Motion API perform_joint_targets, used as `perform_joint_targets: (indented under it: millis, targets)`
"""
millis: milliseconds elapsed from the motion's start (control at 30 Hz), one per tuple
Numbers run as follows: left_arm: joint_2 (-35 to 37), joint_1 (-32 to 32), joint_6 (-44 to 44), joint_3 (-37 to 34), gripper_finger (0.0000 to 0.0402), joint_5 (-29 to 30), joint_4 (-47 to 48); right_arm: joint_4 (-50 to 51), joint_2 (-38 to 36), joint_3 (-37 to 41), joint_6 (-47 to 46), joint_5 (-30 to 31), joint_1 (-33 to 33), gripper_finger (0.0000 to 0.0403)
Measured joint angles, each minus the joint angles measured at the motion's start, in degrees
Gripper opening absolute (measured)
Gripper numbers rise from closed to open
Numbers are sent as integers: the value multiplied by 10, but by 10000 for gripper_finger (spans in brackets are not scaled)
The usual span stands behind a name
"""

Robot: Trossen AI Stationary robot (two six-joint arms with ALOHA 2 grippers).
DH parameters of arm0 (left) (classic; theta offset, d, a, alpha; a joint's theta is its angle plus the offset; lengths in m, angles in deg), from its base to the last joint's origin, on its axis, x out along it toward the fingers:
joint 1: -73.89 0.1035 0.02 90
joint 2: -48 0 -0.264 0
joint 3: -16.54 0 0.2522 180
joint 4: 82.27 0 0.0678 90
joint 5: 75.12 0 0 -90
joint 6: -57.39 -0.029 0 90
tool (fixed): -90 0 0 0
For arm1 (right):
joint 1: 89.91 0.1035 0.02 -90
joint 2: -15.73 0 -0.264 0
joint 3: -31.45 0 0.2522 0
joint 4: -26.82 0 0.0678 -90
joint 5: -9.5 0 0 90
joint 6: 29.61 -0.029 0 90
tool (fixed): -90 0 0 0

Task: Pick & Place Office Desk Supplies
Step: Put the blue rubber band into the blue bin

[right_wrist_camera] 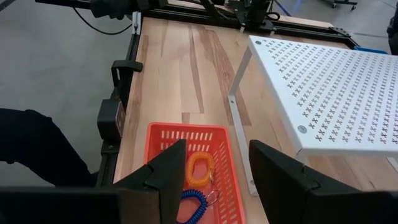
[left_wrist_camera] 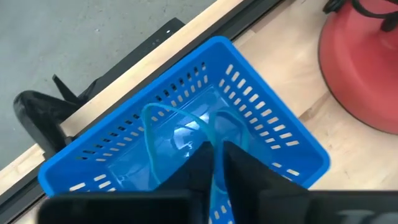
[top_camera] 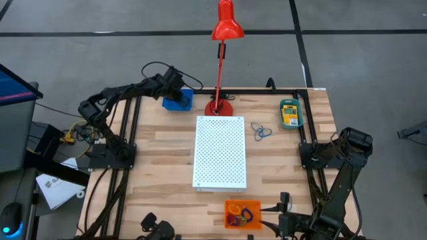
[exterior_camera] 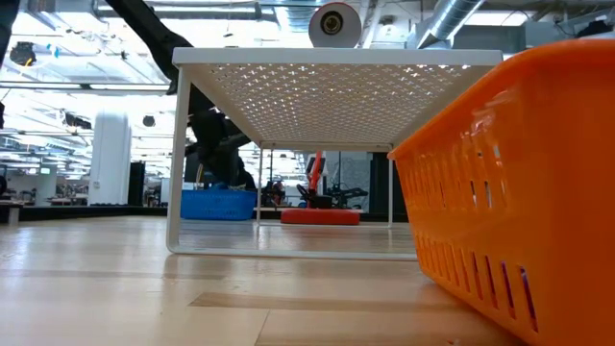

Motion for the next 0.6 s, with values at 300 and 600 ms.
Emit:
perform_joint_targets:
  millis: [300,600]
  targets:
    - [0,0,0,0,137,1,-11,0,0,0,0,0,0,171]
    - [15,-4,-6,0,165,0,-3,40,0,0,-37,0,0,171]
